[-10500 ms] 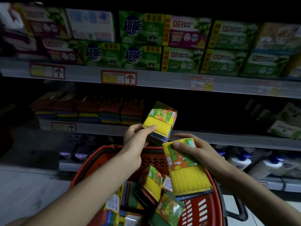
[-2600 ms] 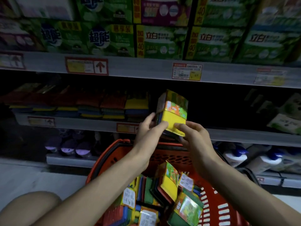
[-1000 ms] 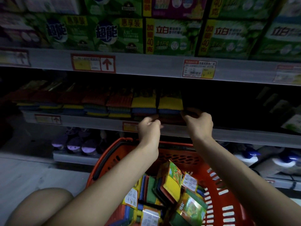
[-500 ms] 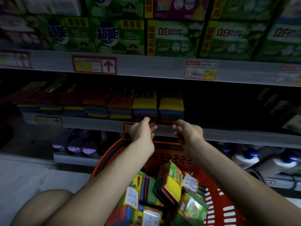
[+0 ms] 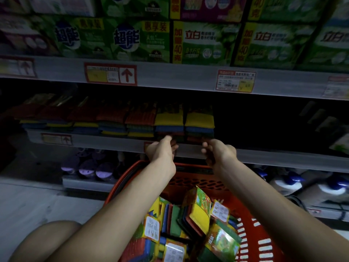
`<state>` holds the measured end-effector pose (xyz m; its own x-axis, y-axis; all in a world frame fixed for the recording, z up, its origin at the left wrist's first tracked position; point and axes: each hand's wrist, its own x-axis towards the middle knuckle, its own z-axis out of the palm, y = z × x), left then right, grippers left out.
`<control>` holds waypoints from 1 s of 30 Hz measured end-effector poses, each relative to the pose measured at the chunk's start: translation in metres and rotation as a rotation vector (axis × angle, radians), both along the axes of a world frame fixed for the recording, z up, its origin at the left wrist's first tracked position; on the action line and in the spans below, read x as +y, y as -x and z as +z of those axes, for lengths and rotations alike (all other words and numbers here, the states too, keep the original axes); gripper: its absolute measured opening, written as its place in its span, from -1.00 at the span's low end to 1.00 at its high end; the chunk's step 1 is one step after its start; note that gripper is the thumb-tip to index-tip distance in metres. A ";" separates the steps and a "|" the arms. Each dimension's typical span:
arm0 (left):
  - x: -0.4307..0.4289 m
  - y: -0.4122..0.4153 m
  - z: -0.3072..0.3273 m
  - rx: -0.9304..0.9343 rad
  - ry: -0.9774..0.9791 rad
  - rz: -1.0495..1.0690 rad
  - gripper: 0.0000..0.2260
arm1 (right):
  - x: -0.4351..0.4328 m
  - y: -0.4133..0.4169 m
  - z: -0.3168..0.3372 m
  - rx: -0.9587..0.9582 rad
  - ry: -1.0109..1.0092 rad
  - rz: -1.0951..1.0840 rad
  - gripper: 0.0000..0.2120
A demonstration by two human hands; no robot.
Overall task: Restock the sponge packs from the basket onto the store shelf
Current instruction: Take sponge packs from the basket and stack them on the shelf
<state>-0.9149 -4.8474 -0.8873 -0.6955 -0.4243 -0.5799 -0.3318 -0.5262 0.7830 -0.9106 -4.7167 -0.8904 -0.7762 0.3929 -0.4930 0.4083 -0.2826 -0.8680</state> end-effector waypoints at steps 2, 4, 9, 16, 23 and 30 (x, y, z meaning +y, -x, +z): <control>-0.001 0.000 -0.002 0.023 0.066 -0.005 -0.84 | 0.000 0.001 -0.002 0.016 -0.087 0.028 -0.84; -0.002 0.000 -0.004 0.048 0.175 -0.015 -0.82 | -0.001 0.002 -0.004 0.027 -0.159 0.038 -0.87; -0.004 0.000 -0.008 0.087 0.279 -0.035 -0.86 | 0.002 0.005 -0.002 0.041 -0.155 0.035 -0.81; -0.005 0.003 -0.013 0.081 0.241 -0.061 -0.82 | 0.003 0.008 -0.007 0.018 -0.159 0.072 -0.83; -0.006 0.005 -0.015 0.082 0.221 -0.068 -0.68 | 0.004 0.009 -0.012 0.019 -0.191 0.104 -0.79; -0.009 -0.005 -0.013 0.090 0.260 -0.158 -0.93 | 0.012 -0.006 0.003 0.001 -0.088 0.284 -0.79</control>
<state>-0.9097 -4.8567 -0.9000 -0.8080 -0.4329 -0.3995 -0.3168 -0.2524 0.9143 -0.9042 -4.7042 -0.8876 -0.8615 0.2012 -0.4662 0.4596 -0.0810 -0.8844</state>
